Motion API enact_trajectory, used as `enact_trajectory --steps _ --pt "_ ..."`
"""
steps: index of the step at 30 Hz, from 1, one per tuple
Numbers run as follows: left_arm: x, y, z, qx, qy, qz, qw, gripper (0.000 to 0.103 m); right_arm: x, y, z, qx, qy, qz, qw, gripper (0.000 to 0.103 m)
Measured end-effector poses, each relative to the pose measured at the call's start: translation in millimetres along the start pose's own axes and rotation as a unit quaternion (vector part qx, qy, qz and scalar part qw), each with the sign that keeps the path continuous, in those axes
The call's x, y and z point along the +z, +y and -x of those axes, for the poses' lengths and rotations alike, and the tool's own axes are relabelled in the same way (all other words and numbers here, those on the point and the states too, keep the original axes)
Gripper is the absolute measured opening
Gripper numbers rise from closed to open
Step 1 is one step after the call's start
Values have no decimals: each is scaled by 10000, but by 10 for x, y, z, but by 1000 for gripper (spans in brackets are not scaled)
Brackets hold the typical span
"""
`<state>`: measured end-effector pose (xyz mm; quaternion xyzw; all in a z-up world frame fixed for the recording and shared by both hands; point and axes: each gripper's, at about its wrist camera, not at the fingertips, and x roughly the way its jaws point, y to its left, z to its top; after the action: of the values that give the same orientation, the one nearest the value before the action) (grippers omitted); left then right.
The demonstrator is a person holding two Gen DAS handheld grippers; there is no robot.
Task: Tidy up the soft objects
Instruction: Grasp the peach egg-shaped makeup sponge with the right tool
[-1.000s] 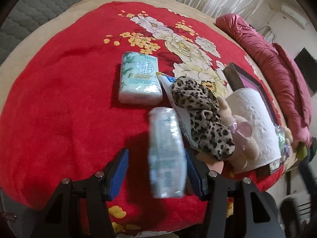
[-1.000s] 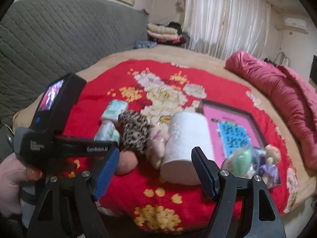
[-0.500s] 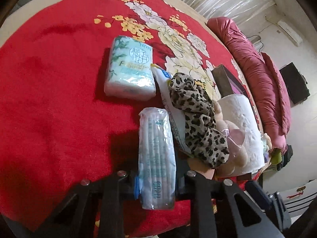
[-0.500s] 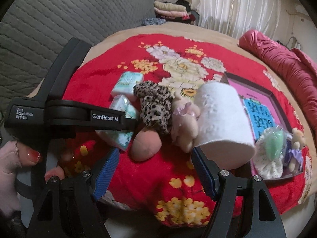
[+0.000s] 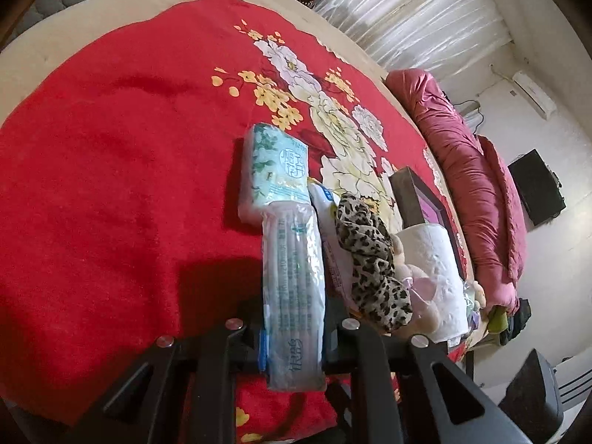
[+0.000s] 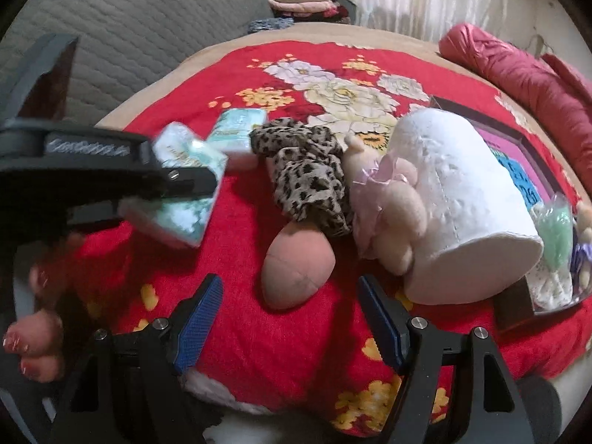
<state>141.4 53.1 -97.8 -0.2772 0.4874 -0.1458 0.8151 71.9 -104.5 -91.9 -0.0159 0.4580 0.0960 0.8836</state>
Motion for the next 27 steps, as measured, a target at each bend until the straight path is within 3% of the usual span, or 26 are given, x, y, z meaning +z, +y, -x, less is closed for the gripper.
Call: enact_trajectory --steps 4,7,11,27 --pt "-4 -29 -9 -3 -3 -55 10000 19 80 -58 -128 -117 22 -241 9996 75" --pt "-21 -65 -8 27 -7 -172 9998 19 95 -139 -236 -29 171 -443 9989 56" --pt "-23 -103 -17 178 -51 -317 9993 19 110 -159 -237 183 94 -353 9992 42" --pt "-97 -180 49 374 -222 -593 9973 19 58 -136 161 383 -267 107 9989 41"
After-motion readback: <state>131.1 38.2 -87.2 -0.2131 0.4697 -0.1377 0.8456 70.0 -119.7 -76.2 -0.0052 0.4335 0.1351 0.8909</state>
